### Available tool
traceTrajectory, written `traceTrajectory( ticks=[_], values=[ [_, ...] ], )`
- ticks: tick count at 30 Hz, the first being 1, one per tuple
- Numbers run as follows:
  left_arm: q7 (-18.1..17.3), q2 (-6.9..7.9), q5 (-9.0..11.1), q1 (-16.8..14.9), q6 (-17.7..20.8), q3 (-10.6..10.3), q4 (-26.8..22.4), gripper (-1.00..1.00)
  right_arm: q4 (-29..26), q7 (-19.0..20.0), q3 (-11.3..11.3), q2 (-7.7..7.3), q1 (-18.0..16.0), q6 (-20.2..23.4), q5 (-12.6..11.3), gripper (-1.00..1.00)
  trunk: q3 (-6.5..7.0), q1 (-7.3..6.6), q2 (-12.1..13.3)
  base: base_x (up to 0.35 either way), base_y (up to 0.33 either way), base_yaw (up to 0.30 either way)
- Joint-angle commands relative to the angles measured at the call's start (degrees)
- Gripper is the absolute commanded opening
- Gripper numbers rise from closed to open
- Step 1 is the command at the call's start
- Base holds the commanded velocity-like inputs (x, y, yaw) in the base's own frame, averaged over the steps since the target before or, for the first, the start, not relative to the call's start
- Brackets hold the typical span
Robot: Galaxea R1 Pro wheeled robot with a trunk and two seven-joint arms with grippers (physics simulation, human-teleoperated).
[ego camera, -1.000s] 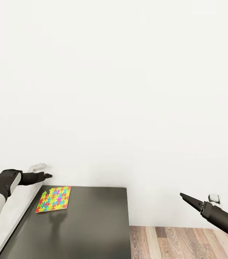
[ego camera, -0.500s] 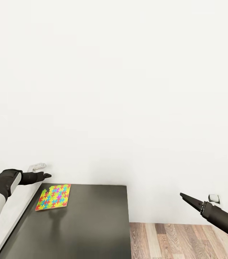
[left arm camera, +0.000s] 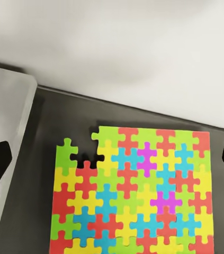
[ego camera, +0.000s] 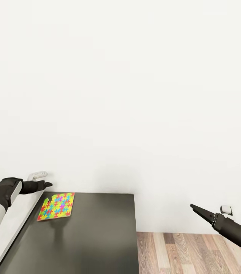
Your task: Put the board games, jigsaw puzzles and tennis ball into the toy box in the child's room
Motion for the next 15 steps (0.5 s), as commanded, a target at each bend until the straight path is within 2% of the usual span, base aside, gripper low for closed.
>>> traceTrajectory(
  ticks=[1,15],
  values=[
    [-0.4,-0.05,-0.4,-0.1,0.3,0.4,-0.3,1.0,0.0,0.2,0.0,-0.01,-0.1,0.2,0.1,1.0,-0.21,0.03,-0.1,0.0,0.0,0.0],
    [-0.2,0.08,-0.5,-0.1,0.9,0.5,-2.7,1.0,0.0,0.2,-0.1,-0.03,-0.1,0.2,0.1,1.0,-1.52,0.03,-0.1,0.0,0.0,0.0]
  ],
)
